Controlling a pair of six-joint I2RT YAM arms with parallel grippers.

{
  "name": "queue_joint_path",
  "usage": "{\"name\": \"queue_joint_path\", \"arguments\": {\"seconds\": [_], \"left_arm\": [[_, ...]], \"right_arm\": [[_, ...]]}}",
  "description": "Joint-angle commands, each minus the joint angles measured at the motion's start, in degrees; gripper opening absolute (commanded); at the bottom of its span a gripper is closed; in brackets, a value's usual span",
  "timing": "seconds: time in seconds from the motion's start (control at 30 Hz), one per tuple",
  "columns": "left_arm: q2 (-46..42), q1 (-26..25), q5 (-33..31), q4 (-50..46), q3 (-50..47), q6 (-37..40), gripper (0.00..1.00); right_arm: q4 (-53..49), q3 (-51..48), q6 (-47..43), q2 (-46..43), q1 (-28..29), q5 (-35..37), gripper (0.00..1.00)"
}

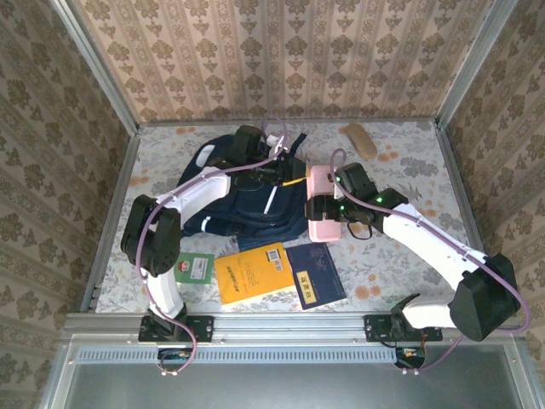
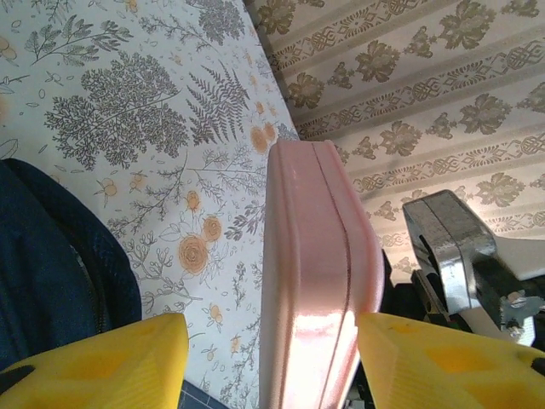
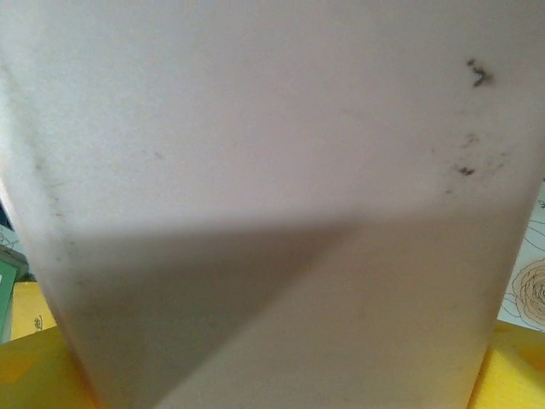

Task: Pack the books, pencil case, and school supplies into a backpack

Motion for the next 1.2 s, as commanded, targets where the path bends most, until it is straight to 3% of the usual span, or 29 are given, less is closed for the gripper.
{"name": "queue_joint_path", "arguments": {"seconds": [0.0,0.53,1.17], "left_arm": [[-3.1,-0.1,2.5,3.3,-0.4,-0.7,0.6],[-0.2,-1.2,2.5,2.6,-0.4,-1.3,0.64],[1.4,-3.3,2.5,0.8,0.3,0.5,0.37]], "right_arm": [[1.5,2.1,-0.6,1.3,0.6,0.4,0.77],[4.1,2.5,0.9,0.8,0.5,-3.1,0.78],[6.1,2.5,2.5,1.5,1.7,-4.6,0.81]]}}
